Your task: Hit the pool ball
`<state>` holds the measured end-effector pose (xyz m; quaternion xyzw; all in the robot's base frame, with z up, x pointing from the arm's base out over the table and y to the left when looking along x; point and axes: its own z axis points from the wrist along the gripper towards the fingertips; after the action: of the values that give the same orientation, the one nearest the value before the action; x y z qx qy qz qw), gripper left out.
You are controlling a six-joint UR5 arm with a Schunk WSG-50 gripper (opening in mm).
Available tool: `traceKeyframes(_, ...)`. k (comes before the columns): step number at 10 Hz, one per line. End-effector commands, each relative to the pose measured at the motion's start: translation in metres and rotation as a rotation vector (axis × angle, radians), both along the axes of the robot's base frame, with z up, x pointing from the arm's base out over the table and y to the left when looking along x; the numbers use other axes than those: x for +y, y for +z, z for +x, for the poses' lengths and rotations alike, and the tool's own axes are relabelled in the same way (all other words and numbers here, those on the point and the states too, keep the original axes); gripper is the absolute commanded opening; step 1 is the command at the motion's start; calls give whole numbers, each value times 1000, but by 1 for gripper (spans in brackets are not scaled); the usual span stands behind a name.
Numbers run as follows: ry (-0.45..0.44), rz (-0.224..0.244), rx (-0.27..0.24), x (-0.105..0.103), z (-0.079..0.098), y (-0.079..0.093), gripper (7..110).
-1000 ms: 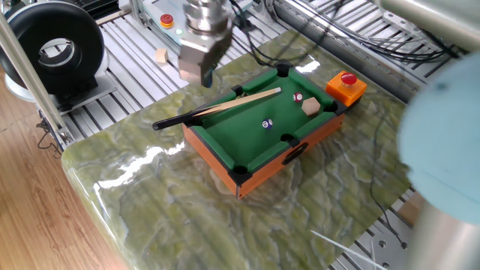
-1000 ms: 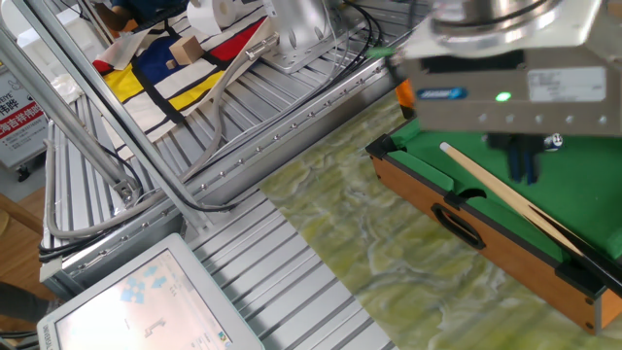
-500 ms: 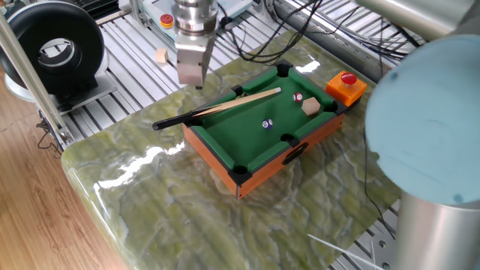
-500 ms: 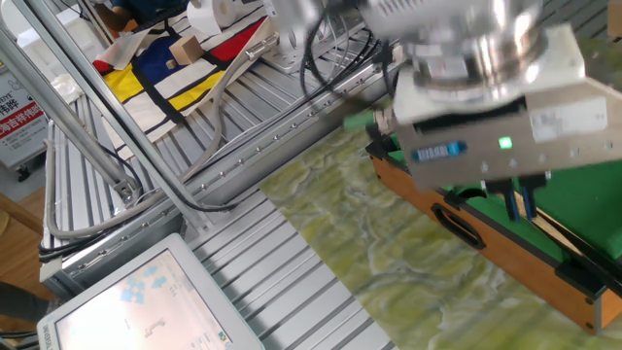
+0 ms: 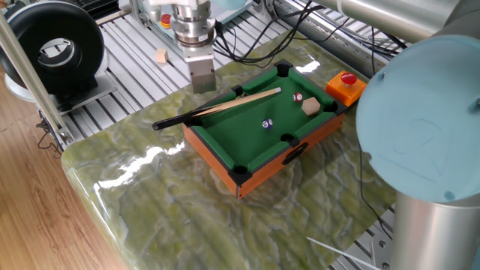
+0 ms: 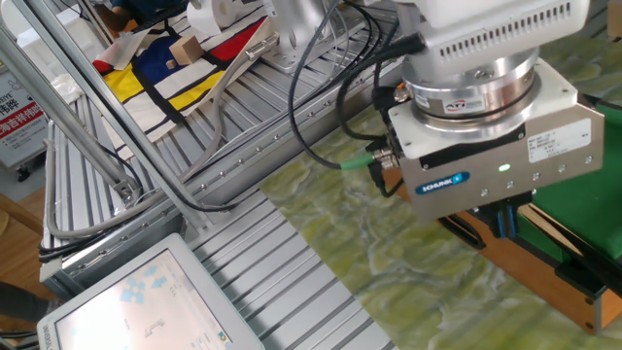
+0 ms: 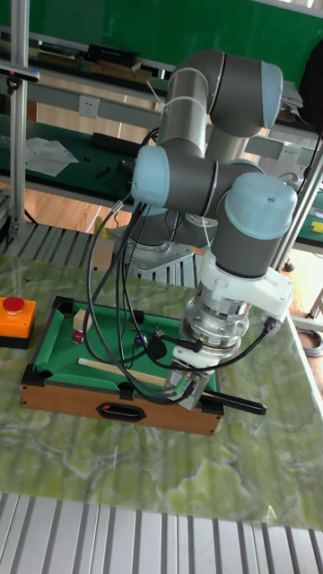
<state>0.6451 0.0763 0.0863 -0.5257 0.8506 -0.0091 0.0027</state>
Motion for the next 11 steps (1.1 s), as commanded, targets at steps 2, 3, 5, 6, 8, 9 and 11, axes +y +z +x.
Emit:
traceKeyframes(2, 10, 165, 14, 33, -5, -1, 7)
traceKeyframes(3, 0, 191, -1, 39, -1, 0, 7)
traceKeyframes(5, -17, 231, 61, 43, -22, -4, 7)
traceKeyframes(6, 11, 214, 71, 37, -25, -4, 7)
traceKeyframes(8, 67, 135, 25, 18, -11, 7, 7)
traceKeyframes(9, 71, 121, 23, 17, -9, 14, 7)
traceKeyframes(11, 14, 168, 24, 32, -8, 21, 7)
